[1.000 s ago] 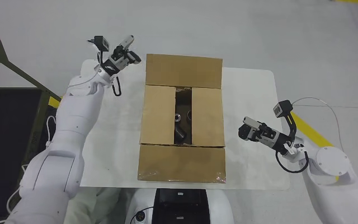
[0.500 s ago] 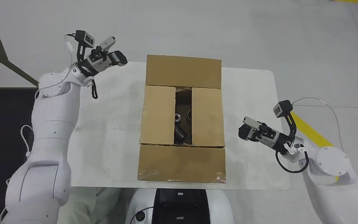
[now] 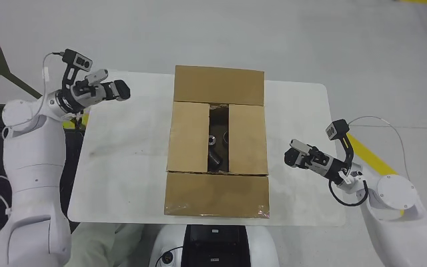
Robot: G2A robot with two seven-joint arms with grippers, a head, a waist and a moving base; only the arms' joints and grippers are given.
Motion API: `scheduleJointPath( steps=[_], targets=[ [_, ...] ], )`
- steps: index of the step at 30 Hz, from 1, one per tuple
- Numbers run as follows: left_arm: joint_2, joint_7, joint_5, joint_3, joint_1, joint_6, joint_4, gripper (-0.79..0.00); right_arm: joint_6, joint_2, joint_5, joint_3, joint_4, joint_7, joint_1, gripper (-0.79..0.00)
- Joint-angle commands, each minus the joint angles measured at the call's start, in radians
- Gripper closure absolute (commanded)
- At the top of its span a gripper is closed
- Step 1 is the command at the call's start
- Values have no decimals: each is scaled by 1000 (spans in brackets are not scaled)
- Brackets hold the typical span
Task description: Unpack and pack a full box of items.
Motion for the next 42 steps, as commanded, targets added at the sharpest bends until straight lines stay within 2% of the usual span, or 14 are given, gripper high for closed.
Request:
scheduleJointPath(
  steps=[1, 9, 22, 30, 34, 42],
  targets=[
    [7, -30, 4, -9, 13, 5, -2, -785, 0, 0, 0, 0, 0, 0, 0, -785],
    [35, -30, -15, -23, 50, -4, -27, -785, 0, 0, 0, 0, 0, 0, 0, -785],
    [35, -30, -15, -23, 50, -4, -27, -785, 2, 0, -1, -1, -1, -5, 0, -785],
    [35, -30, -15, -23, 50, -4, -27, -785, 66, -2, -6, -38, -14, -31, 47, -785],
    [35, -30, -15, -23, 50, -4, -27, -785, 97, -7, 7, -84, -8, -48, 90, -785],
    [35, -30, -15, -23, 50, -4, -27, -785, 113, -28, 13, -249, 14, -53, 232, -785]
  ],
)
